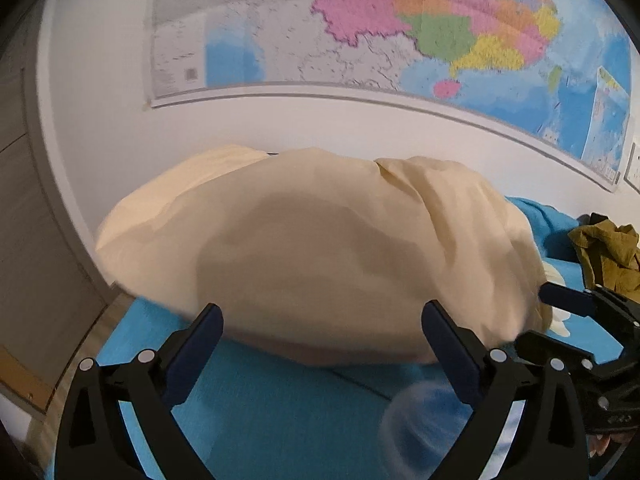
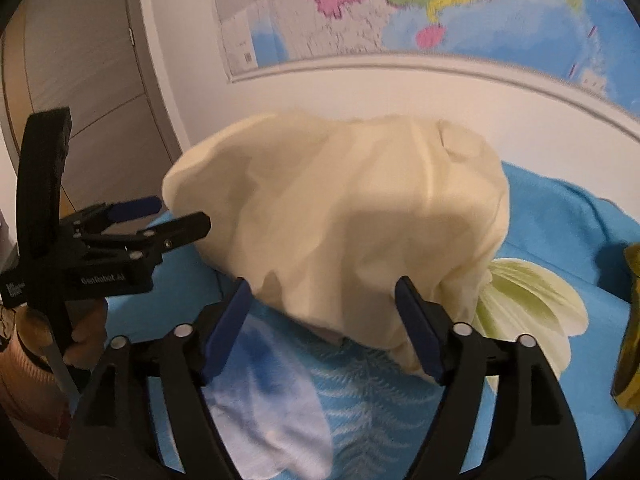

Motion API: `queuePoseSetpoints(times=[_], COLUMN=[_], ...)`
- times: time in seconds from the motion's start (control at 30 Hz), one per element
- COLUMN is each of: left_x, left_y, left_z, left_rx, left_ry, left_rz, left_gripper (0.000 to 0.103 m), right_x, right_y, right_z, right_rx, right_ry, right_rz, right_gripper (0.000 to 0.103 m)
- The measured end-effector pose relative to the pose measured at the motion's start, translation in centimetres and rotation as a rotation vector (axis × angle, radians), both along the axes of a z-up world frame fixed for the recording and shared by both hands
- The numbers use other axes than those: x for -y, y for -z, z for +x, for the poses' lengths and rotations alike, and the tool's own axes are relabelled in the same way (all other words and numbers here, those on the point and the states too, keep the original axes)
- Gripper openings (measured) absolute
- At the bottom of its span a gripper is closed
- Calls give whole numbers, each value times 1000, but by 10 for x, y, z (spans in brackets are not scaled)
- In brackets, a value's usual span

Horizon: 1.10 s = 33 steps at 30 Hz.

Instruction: Fold large clothes

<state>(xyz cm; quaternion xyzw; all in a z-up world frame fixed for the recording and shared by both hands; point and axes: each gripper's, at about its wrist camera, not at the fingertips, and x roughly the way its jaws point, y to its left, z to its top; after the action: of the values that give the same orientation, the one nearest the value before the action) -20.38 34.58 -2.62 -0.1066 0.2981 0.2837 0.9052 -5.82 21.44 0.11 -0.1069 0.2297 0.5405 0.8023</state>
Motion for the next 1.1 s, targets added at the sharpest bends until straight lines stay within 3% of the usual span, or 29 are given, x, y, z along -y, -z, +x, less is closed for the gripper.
queuePoseSetpoints(times=[0.13, 0.27, 0.6, 1.1], left_x=[17, 28, 65, 92], left_y=[-4, -4, 2, 0], left_z=[-21, -37, -58, -77], left_rx=[26, 35, 22, 24], left_ry=[-29, -63, -72, -76], left_rz=[8, -20, 11, 45], left_gripper=[96, 96, 96, 96], right_x=[15, 25, 52, 77], right_y=[3, 8, 10, 15], right_z=[-24, -39, -68, -86], right_rx=[43, 29, 69, 53], right_ry=[25, 26, 47, 52], right_rz=[16, 27, 47, 66], right_gripper=[92, 97, 97, 97])
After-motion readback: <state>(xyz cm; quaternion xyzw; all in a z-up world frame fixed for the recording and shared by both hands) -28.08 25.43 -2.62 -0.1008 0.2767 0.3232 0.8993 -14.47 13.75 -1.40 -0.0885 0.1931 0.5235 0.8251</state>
